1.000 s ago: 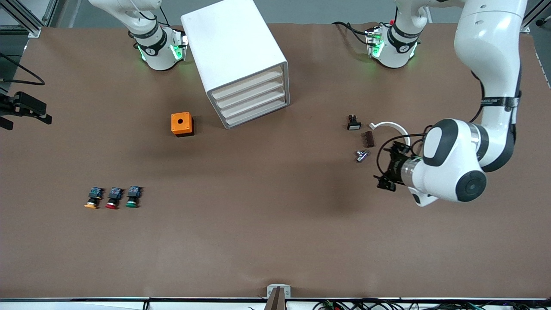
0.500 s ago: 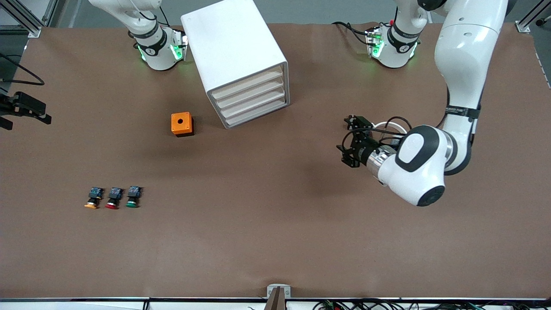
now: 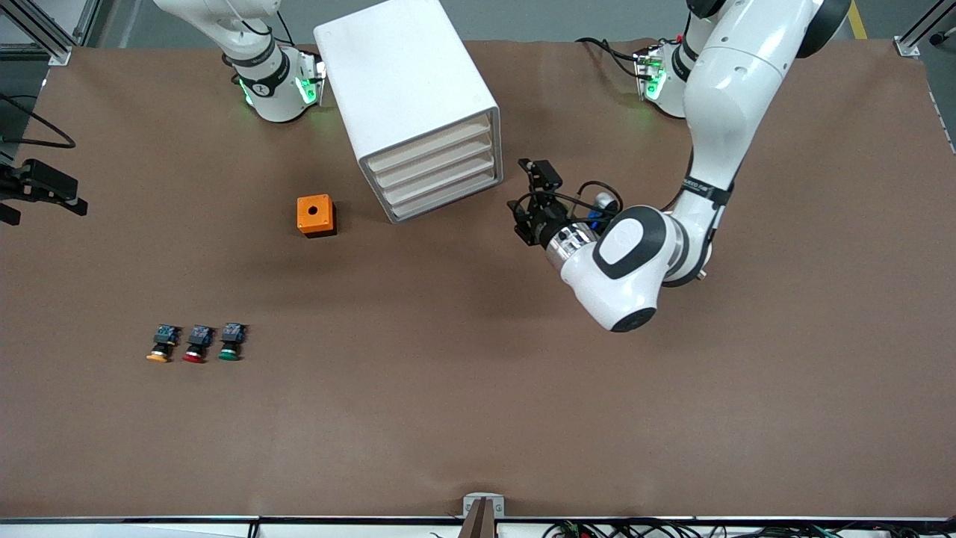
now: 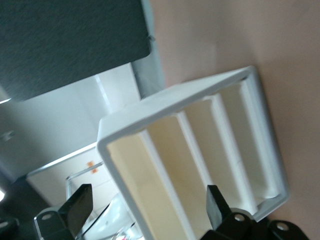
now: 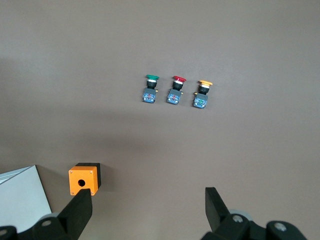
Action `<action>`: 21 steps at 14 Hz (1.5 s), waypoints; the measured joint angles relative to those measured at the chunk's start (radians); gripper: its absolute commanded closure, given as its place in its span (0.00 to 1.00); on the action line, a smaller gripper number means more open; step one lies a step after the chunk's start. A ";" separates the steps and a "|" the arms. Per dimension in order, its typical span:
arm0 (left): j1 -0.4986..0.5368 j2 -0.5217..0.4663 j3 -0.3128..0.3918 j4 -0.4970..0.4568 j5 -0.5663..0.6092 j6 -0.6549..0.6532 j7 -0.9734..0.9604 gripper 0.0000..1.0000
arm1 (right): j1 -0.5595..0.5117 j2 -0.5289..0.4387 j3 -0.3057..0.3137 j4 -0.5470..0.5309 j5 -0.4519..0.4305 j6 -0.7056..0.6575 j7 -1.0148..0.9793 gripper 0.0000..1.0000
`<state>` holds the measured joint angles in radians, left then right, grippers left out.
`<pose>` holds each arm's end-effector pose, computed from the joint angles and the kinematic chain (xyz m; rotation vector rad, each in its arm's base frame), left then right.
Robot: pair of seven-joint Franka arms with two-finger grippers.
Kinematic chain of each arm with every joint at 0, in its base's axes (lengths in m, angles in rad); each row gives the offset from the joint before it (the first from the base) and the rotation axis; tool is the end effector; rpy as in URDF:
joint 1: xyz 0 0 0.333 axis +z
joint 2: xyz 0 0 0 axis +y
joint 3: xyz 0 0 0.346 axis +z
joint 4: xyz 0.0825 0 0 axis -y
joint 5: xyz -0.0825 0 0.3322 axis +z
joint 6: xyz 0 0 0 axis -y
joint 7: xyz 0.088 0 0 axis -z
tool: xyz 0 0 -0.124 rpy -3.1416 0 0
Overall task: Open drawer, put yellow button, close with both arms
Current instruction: 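Move the left gripper to the cabinet's top drawer front, then pull the drawer open with the left gripper while the right gripper reaches buttons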
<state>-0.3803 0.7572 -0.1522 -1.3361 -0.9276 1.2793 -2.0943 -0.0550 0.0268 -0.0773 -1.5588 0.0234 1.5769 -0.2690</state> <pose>0.4978 -0.3958 0.3500 -1.4826 -1.6586 1.5743 0.5080 -0.0641 0.6295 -3.1117 -0.2127 0.0065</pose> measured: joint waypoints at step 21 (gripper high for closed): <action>-0.194 0.146 0.001 -0.012 -0.178 0.045 -0.173 0.43 | -0.020 0.090 0.004 -0.014 0.003 -0.010 -0.017 0.00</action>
<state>-0.5748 0.9036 -0.1511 -1.3486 -1.1057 1.3245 -2.2674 -0.0751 0.1169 -0.0728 -1.5727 0.0265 1.5667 -0.2859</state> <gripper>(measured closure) 0.410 0.000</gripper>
